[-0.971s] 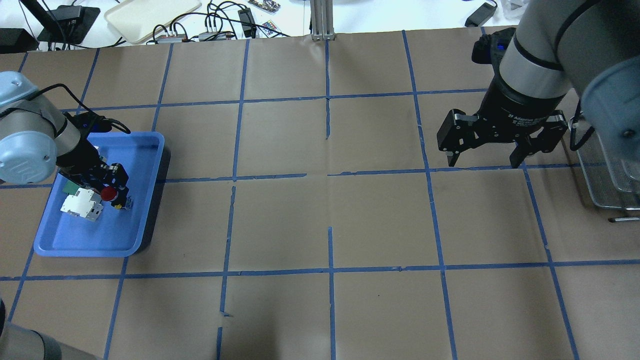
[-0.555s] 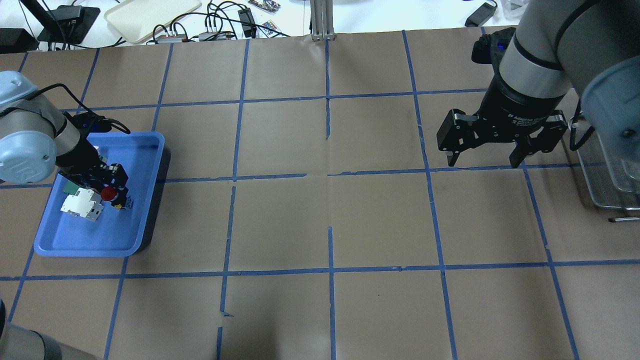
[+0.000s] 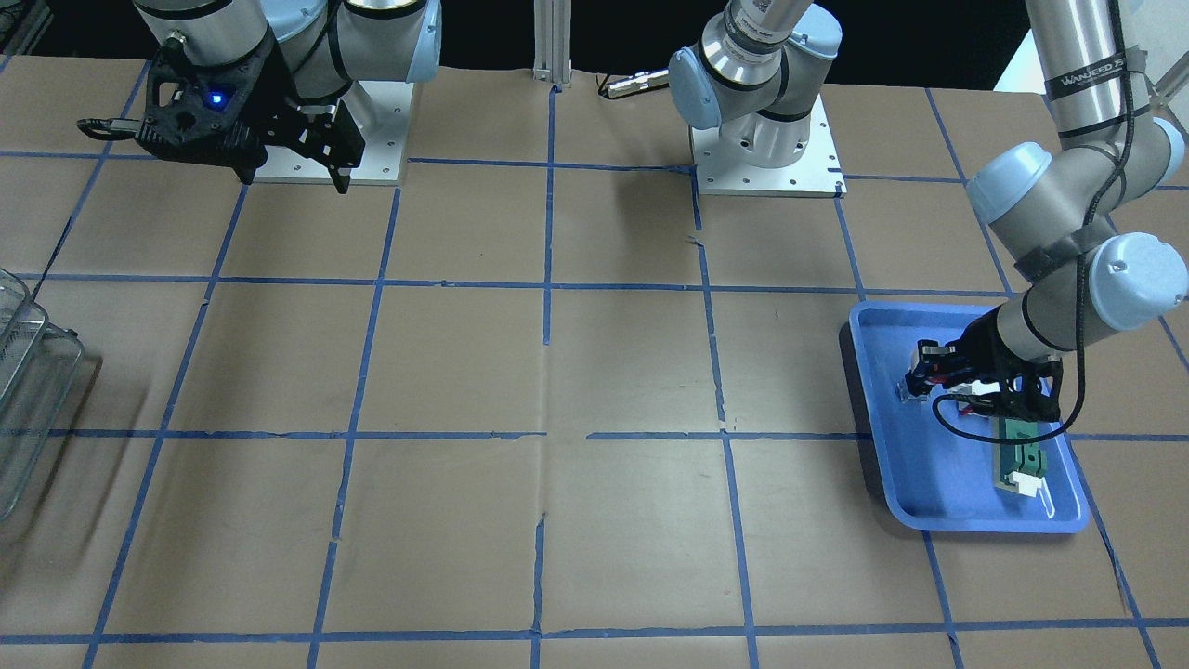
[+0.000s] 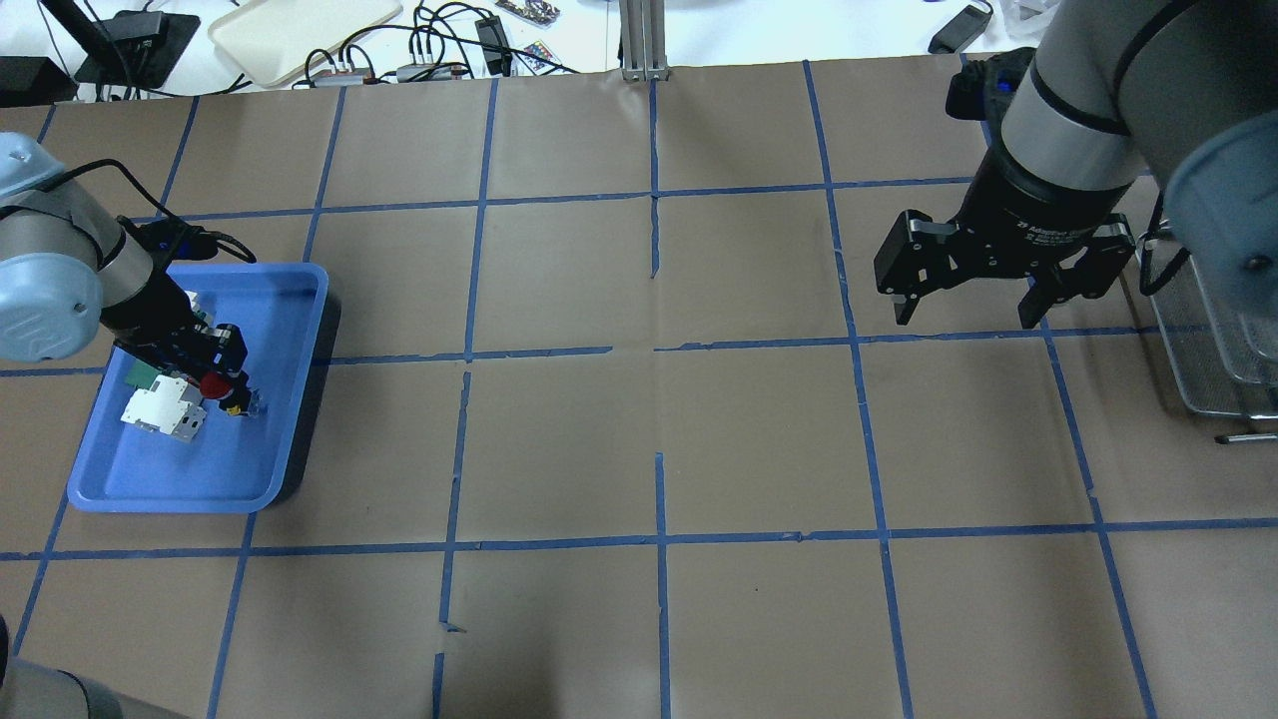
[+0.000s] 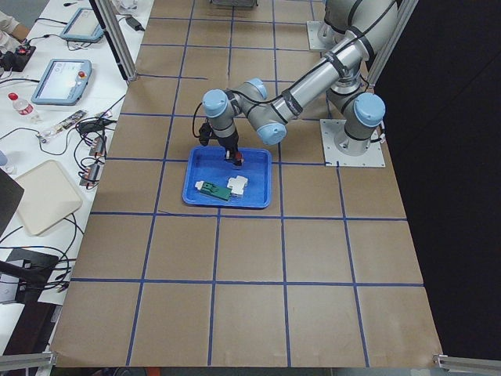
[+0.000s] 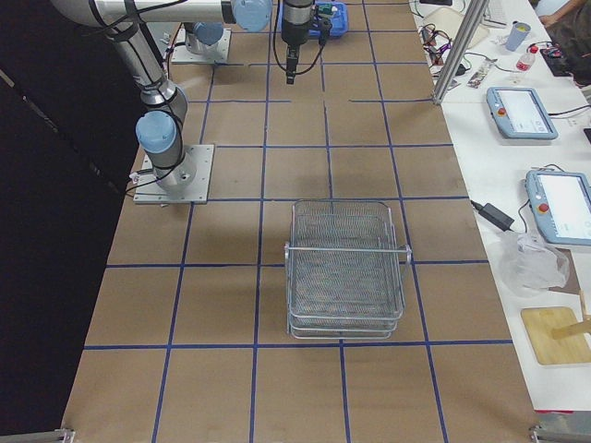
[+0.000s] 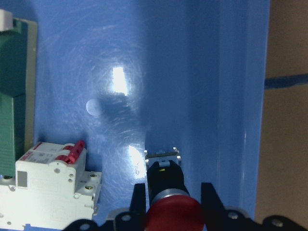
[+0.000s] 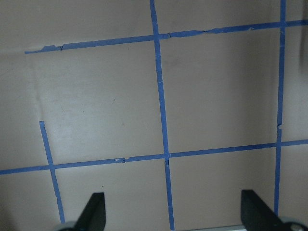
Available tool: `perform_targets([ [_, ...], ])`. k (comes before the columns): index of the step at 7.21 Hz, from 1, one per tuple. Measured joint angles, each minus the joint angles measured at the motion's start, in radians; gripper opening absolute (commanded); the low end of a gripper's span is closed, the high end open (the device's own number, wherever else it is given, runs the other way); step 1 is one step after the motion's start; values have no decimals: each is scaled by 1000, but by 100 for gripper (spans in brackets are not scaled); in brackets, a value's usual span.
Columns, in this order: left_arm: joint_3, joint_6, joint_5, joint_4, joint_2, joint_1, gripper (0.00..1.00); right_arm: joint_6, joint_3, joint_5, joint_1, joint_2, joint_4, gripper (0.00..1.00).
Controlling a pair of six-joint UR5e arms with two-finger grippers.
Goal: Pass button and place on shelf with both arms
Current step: 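Lift the button with the left gripper toward the table center while the right gripper approaches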
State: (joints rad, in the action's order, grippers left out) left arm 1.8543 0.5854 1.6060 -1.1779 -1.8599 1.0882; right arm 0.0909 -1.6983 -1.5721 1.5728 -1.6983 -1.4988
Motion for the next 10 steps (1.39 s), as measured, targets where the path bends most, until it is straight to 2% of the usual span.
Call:
perform_targets([
  [1,-33,-5,-50,-75,15,11,15,1,3,1,-2,1,-1,100],
  [3,-84,-16,-274,-244,58,38,15,16,13,11,-11,2,-3,100],
  [4,-86,-25,-407,-284,79,77,15,50,16,54,-34,3,-4,100],
  [7,-87,-140,-830,-299,110,254,13,136,7,353,-189,15,5,100],
  [9,-91,-246,-1033,-252,119,342,12,228,2,528,-243,27,8,100],
  [10,-87,-318,-1105,-196,120,370,12,310,1,624,-265,28,17,100],
])
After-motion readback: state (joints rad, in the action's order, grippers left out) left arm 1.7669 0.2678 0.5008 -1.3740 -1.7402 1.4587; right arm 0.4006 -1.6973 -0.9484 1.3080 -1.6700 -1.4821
